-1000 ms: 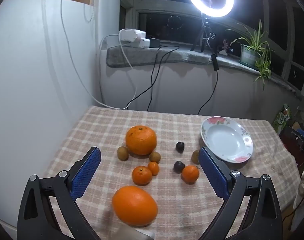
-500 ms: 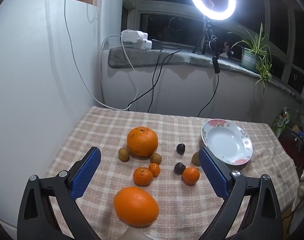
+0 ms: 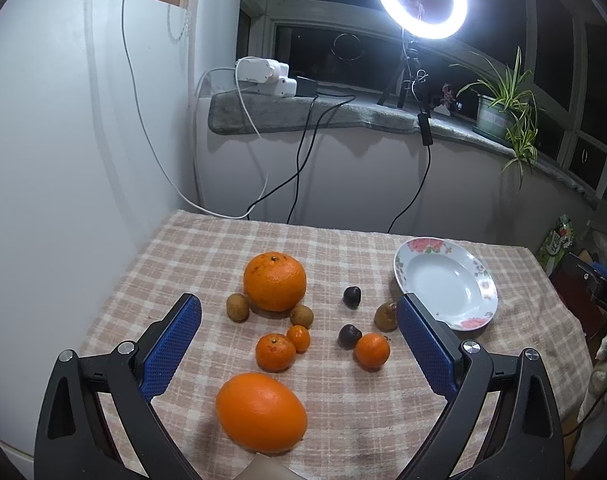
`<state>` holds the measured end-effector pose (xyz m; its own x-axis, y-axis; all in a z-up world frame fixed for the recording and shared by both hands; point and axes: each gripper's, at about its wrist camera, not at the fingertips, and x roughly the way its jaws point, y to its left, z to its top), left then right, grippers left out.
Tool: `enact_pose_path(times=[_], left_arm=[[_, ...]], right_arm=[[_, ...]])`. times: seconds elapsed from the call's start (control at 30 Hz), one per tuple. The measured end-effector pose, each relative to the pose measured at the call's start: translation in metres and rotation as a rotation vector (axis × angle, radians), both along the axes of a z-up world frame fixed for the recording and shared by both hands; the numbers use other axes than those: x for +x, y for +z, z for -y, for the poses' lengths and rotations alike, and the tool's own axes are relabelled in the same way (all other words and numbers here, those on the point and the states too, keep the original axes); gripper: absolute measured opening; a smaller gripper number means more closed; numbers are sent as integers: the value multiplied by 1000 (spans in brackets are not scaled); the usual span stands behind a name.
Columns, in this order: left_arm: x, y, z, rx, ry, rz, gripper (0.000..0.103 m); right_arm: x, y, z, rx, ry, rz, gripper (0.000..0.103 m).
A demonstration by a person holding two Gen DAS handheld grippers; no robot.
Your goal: Organize fruits
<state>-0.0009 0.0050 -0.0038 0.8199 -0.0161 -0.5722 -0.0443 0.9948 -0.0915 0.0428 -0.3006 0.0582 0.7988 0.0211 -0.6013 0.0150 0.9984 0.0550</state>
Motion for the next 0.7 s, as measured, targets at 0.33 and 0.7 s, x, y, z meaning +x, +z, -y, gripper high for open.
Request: enact_pose_path(times=[0.33,0.7], left_arm=[[1,-1,-1,-6,-1,-7,98],[1,-3,-6,-15,1,-11,98]], right_arm=[[1,1,0,3,4,-2,103],[2,1,-6,2,7,-6,103]])
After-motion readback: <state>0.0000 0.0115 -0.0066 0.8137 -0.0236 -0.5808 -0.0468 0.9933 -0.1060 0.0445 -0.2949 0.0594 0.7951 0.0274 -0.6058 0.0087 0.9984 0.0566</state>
